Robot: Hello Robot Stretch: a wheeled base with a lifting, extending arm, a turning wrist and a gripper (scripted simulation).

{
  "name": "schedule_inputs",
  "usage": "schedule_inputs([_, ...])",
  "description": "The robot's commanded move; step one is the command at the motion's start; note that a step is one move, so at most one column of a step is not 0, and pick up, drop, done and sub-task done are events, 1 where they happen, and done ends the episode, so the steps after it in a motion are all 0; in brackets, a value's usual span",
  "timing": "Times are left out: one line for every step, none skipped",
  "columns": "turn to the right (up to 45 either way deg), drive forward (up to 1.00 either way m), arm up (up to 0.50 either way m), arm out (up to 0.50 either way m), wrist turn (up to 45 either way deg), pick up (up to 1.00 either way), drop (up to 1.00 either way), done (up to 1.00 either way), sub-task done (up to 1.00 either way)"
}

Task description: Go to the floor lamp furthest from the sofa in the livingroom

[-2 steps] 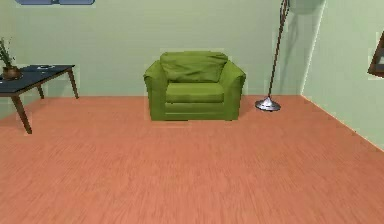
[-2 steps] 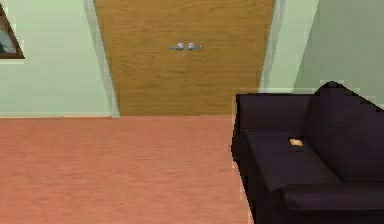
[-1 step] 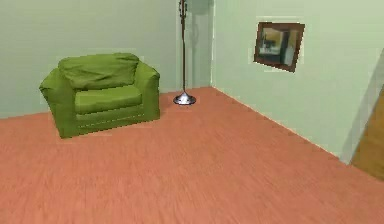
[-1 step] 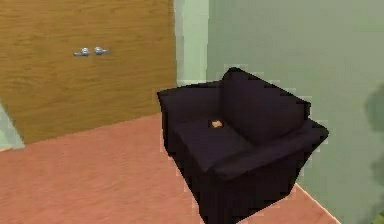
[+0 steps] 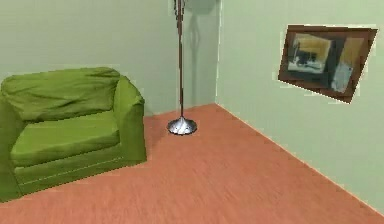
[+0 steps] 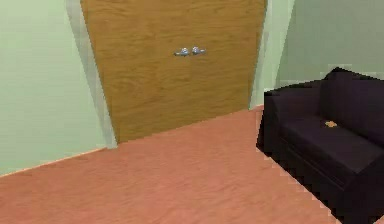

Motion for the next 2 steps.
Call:
schedule_inputs([0.0, 1.0, 0.0, 0.0, 0.0, 0.0, 0.0, 0.0, 0.0])
schedule_inputs([0.0, 0.65, 0.0, 0.0, 0.0, 0.0, 0.0, 0.0, 0.0])
